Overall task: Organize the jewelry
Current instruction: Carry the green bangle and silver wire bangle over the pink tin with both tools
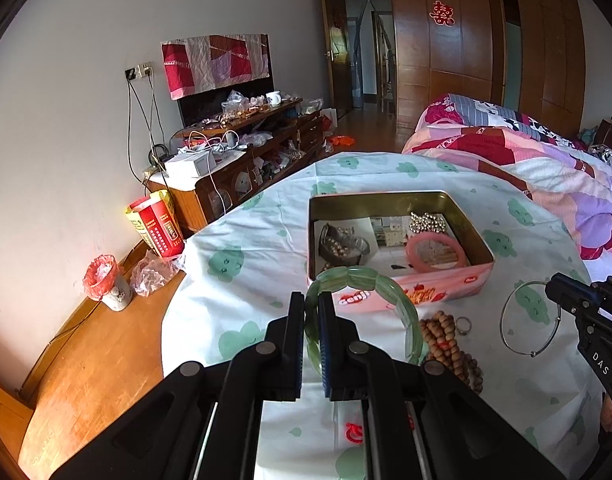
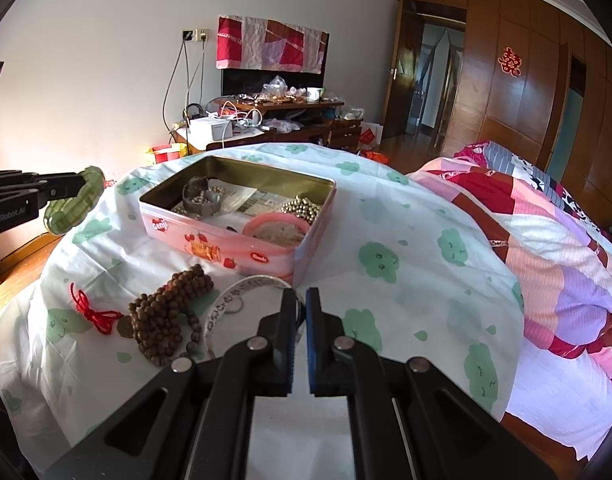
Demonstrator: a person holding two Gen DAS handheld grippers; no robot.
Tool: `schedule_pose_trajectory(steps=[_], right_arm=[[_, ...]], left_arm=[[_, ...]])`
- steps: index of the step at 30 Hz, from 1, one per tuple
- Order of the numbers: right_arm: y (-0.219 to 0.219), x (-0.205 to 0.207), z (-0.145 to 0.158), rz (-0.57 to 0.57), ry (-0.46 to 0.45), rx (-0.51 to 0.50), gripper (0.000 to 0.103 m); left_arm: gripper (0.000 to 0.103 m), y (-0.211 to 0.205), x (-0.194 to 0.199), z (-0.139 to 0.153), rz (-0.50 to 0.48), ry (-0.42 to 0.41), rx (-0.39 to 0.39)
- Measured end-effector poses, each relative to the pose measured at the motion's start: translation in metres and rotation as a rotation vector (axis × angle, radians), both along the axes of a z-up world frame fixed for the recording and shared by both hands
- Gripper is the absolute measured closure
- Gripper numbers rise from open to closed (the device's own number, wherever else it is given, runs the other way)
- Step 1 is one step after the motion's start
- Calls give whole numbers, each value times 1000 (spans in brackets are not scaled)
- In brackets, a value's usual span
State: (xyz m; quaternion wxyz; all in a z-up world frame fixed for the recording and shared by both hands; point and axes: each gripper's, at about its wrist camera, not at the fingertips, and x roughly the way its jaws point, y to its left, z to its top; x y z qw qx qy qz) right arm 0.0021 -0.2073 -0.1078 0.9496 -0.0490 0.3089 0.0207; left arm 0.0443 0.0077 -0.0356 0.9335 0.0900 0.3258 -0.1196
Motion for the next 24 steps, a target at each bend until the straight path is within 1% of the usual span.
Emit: schedule_pose_trajectory(steps=[10, 24], right_arm=[[-1, 6, 7, 3, -16, 1, 98], [-3, 23, 18, 2, -28, -28, 98]], left_arm=[[97, -5, 7, 4, 0, -4, 9], [97, -17, 26, 9, -12, -12, 40]])
